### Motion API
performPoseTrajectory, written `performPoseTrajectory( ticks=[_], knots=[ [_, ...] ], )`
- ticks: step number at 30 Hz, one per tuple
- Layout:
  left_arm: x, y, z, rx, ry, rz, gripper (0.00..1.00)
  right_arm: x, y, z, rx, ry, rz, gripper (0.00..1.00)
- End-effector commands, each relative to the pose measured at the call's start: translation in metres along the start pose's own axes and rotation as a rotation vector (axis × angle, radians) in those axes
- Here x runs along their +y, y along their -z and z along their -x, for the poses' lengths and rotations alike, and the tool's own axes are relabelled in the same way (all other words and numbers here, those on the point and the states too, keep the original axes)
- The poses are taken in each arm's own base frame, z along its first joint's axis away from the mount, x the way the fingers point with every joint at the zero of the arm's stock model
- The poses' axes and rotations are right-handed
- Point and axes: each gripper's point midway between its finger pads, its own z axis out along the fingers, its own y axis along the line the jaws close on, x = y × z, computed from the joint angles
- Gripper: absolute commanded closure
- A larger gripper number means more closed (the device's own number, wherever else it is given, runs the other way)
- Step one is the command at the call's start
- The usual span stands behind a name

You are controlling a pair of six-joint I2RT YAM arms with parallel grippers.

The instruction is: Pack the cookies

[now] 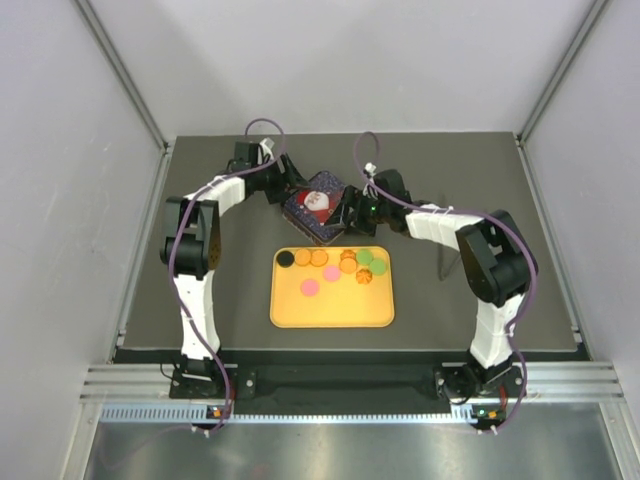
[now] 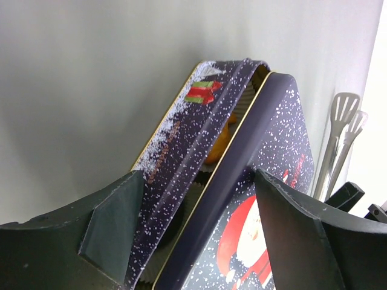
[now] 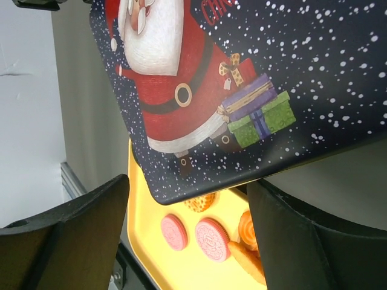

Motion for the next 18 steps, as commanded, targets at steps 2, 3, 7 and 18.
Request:
performPoseTrajectory(
  ticks=[2,3,7,18],
  knots=[
    [-0.032,0.015,0.019,-0.083,-0.061,-0.088,0.21,0.016,0.000,0.031,-0.066,0.050,0.029,0.25],
    [-0.033,0.016,0.019,-0.085,-0.061,-0.092,0.21,0.016,-0.001,0.031,-0.063,0.049,0.027,0.27],
    [-0.037,0.018,0.020,-0.090,-0.055,-0.109,0.21,0.015,-0.004,0.033,-0.047,0.047,0.014,0.37],
    [-0.040,0.021,0.012,-0.099,-0.034,-0.136,0.21,0.008,-0.011,0.036,-0.016,0.055,-0.022,0.43]
  ],
)
